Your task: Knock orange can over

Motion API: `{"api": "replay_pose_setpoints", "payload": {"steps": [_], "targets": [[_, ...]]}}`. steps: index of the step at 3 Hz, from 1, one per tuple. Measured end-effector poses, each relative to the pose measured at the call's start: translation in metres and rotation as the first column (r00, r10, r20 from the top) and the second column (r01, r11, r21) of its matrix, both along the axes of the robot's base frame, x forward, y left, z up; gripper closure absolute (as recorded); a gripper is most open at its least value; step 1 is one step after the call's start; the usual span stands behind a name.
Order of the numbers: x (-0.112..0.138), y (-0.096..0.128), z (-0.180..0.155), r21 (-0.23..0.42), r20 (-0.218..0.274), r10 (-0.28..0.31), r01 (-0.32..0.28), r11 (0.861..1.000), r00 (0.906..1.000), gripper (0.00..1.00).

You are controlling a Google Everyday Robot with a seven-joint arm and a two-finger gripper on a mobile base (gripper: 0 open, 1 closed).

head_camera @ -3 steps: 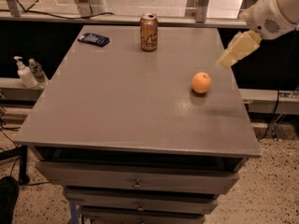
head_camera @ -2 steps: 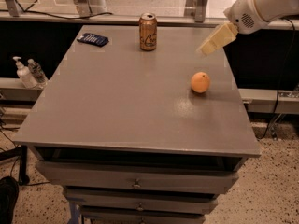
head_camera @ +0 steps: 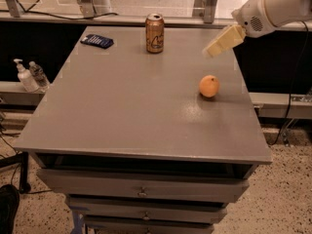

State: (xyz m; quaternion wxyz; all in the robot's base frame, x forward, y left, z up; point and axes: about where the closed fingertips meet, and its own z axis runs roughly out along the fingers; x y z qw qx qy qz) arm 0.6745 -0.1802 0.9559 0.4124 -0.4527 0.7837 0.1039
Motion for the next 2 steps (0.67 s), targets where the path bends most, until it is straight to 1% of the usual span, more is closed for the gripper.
{"api": "replay_pose_setpoints", "payload": {"steps": [1,2], "targets": [[0.028,0.017,-0.007,0.120,0.027,0.014,-0.017,0.993,0.9995,0.00],[0.058,0.050,-0.017,0.254,0.030,0.080,-0.085,0.964,0.9963,0.00]]}}
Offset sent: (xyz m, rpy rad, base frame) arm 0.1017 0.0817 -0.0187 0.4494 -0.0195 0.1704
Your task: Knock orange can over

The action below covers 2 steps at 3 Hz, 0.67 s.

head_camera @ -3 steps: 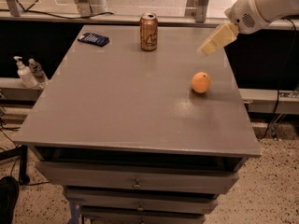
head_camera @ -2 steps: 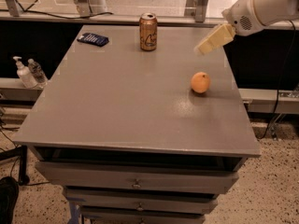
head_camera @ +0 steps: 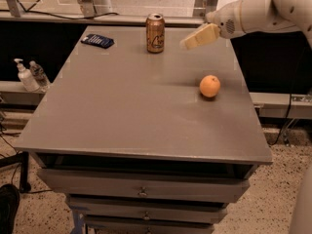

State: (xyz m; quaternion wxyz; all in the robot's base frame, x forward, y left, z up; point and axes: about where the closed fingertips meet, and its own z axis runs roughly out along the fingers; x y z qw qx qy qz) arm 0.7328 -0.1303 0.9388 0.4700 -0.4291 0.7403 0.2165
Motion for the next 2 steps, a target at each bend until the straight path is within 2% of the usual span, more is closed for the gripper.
{"api": "replay_pose_setpoints", "payload": {"steps": [1,2], "targets": [[0.026,0.042,-0.008,0.127,0.000,0.111,-0.110,0.986,0.9939,0.00],[0.045,0.074,-0.016,0.202,0.025,0.201,-0.202,0.958,0.9792,0.00]]}}
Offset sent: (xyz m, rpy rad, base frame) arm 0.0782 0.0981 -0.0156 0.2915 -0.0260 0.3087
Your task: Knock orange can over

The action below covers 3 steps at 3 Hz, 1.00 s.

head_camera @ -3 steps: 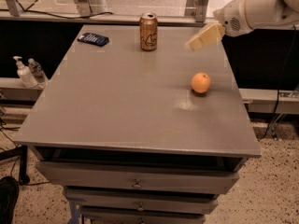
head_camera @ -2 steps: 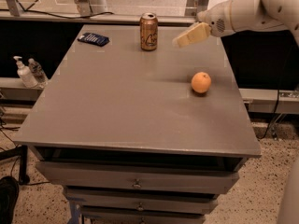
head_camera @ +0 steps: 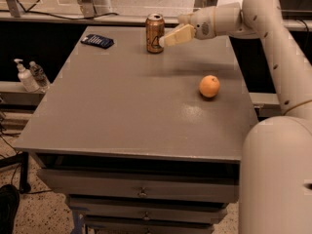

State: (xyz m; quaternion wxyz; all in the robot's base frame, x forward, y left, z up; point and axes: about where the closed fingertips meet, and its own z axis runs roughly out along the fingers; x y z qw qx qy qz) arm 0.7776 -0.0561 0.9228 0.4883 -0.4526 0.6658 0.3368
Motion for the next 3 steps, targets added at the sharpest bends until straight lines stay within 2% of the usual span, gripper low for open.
{"api": "replay_pose_setpoints", "payload": {"steps": [1,2,3], "targets": [[0.013,0.016,-0.004,0.020,0.021,0.032,-0.033,0.999,0.9993,0.00],[0.026,0.027,-0.004,0.018,0.051,0.038,-0.039,0.999,0.9980,0.00],[0.029,0.039,0.003,0.026,0.081,0.061,-0.063,0.998,0.9948,0.00]]}}
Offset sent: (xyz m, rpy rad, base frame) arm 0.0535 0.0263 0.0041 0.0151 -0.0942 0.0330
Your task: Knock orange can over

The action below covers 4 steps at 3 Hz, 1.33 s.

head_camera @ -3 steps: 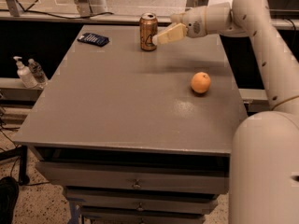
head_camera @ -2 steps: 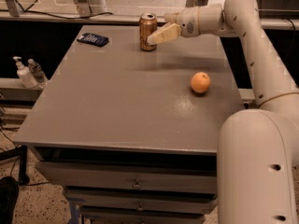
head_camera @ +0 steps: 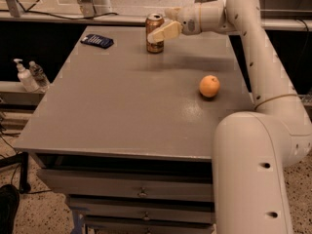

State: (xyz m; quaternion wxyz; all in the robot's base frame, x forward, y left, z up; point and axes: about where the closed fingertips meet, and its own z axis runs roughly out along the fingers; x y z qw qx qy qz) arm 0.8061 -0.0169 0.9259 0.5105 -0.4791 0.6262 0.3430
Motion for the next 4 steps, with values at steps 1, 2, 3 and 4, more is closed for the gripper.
{"api": "replay_pose_setpoints", "payload": {"steps": [1,2,3,4], "targets": [[-0.009,0.014,0.010,0.036,-0.001,0.047,-0.047,0.998,0.9989,0.00],[-0.024,0.033,0.009,0.074,-0.050,0.117,-0.113,0.991,0.9919,0.00],[-0.048,0.048,0.011,0.104,-0.109,0.197,-0.186,0.977,0.9744,0.00],[-0.080,0.050,0.027,0.134,-0.142,0.269,-0.251,0.959,0.9527,0.00]]}}
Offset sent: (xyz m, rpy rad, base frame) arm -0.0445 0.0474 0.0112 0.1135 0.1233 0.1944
